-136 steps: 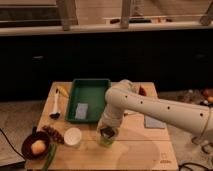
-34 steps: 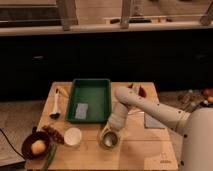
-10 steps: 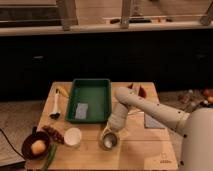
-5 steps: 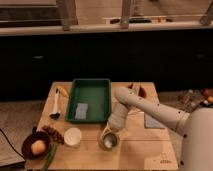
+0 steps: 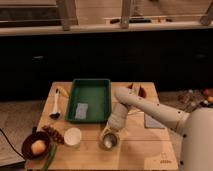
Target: Stack cups into tray
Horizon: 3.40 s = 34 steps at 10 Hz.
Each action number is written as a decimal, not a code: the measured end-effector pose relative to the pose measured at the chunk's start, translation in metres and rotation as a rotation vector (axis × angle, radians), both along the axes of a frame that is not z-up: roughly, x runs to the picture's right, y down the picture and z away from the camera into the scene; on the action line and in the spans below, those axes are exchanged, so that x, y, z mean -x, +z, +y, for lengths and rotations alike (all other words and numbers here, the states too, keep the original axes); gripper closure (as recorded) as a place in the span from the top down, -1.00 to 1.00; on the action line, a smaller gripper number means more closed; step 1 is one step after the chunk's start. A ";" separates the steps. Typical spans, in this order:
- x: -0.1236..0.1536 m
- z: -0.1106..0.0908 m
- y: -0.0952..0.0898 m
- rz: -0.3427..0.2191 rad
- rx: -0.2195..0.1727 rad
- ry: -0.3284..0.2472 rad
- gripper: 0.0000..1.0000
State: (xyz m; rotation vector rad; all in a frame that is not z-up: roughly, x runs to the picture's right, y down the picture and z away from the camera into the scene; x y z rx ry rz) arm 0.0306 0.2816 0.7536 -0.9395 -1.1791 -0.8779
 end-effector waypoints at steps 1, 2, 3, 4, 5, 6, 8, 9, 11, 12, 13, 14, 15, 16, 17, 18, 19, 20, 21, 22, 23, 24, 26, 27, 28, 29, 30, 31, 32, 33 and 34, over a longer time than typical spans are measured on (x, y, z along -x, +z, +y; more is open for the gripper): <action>0.000 -0.003 0.003 -0.002 -0.005 0.004 0.60; -0.002 -0.009 0.005 -0.009 0.000 0.005 0.60; -0.003 -0.014 0.007 -0.014 0.003 0.007 0.60; -0.001 -0.021 0.011 -0.026 0.010 0.007 0.60; -0.002 -0.022 0.011 -0.029 0.013 0.008 0.60; -0.003 -0.022 0.011 -0.029 0.014 0.010 0.60; -0.001 -0.022 0.010 -0.037 0.017 0.008 0.60; -0.001 -0.022 0.010 -0.037 0.018 0.011 0.60; 0.001 -0.020 0.008 -0.045 0.026 0.008 0.60; 0.001 -0.019 0.007 -0.047 0.029 0.008 0.60; 0.001 -0.017 0.005 -0.049 0.035 0.009 0.60; 0.001 -0.015 0.004 -0.051 0.041 0.010 0.60; 0.002 -0.013 0.002 -0.053 0.047 0.008 0.60; 0.002 -0.011 0.001 -0.054 0.050 0.007 0.60; 0.001 -0.010 0.000 -0.052 0.055 0.006 0.60; 0.001 -0.010 0.000 -0.052 0.058 0.006 0.60; 0.001 -0.009 -0.001 -0.052 0.061 0.005 0.60; 0.001 -0.008 -0.001 -0.053 0.065 0.002 0.60; 0.002 -0.006 -0.002 -0.054 0.070 0.000 0.60; 0.002 -0.005 -0.002 -0.054 0.074 0.001 0.60; 0.002 -0.004 -0.002 -0.053 0.077 0.002 0.60; 0.002 -0.002 -0.002 -0.053 0.080 0.002 0.59; 0.002 0.000 -0.002 -0.052 0.086 0.001 0.34; 0.001 0.001 -0.002 -0.051 0.088 0.001 0.09; 0.001 0.001 -0.001 -0.050 0.089 0.001 -0.11; 0.001 0.001 -0.001 -0.049 0.090 0.001 -0.27; 0.000 0.001 -0.001 -0.047 0.090 -0.001 -0.51; 0.001 -0.001 -0.001 -0.046 0.086 -0.006 -0.75; 0.000 -0.003 -0.002 -0.045 0.082 -0.008 -0.90; -0.001 -0.005 -0.003 -0.042 0.078 -0.011 -0.99; -0.002 -0.007 -0.004 -0.040 0.075 -0.012 -1.00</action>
